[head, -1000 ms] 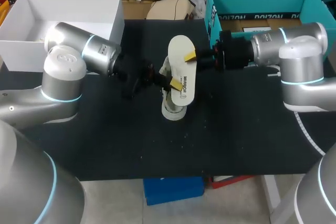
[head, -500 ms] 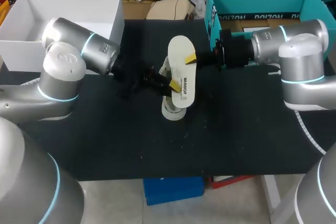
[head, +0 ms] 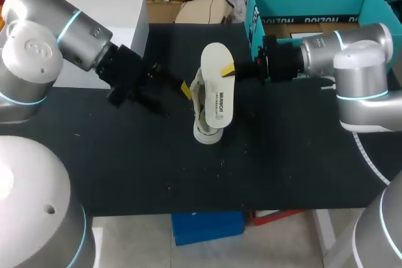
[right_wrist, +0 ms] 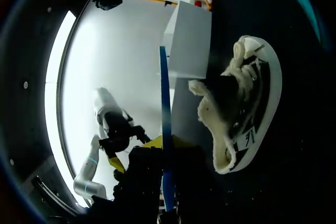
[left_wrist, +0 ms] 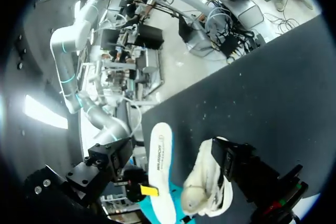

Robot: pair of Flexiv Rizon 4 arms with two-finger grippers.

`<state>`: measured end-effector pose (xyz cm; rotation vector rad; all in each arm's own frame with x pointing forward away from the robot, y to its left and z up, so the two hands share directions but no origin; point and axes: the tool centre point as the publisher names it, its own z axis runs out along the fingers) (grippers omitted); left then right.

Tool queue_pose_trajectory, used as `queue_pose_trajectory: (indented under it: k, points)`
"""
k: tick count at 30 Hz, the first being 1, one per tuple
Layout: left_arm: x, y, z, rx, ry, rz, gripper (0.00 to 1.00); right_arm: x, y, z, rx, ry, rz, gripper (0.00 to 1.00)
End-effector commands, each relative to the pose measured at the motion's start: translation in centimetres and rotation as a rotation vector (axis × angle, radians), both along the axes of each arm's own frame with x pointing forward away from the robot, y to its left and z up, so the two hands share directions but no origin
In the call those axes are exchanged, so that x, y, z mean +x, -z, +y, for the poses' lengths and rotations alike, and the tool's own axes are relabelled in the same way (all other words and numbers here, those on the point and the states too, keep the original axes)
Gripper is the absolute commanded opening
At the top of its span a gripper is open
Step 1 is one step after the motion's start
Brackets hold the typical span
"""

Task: Take the shoe out of the shoebox, open the shoe tongue, remove and reinsert the insole, then place the shoe into the shoebox

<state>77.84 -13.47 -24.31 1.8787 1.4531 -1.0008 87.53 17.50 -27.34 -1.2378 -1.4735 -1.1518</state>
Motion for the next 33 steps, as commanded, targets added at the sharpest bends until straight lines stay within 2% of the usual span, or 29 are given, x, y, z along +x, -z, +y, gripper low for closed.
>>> queue_pose_trajectory:
  k: [1,5,10,15,24,33]
  points:
    - [-0.4,-1.5,-1.3,1.034,-0.246,-0.119,1.00,0.0,0.0,0.1,-0.003,0.000,0.001,0.00]
    - [0.4,-1.6,-2.8,1.088,-0.271,-0.149,1.00,0.0,0.0,0.1,-0.003,0.000,0.001,0.00]
    - [1.0,-2.1,-4.5,0.986,-0.260,-0.189,1.00,0.0,0.0,0.1,-0.003,0.000,0.001,0.00]
    - [1.4,-3.1,-5.8,0.968,-0.267,-0.265,1.00,0.0,0.0,0.1,-0.003,0.000,0.001,0.00]
    - [1.9,-3.8,-6.9,0.872,-0.234,-0.300,1.00,0.0,0.0,0.1,-0.003,0.000,0.001,0.00]
    - [2.2,-3.3,-7.1,0.736,-0.225,-0.281,1.00,0.0,0.0,0.1,-0.003,0.000,0.001,0.00]
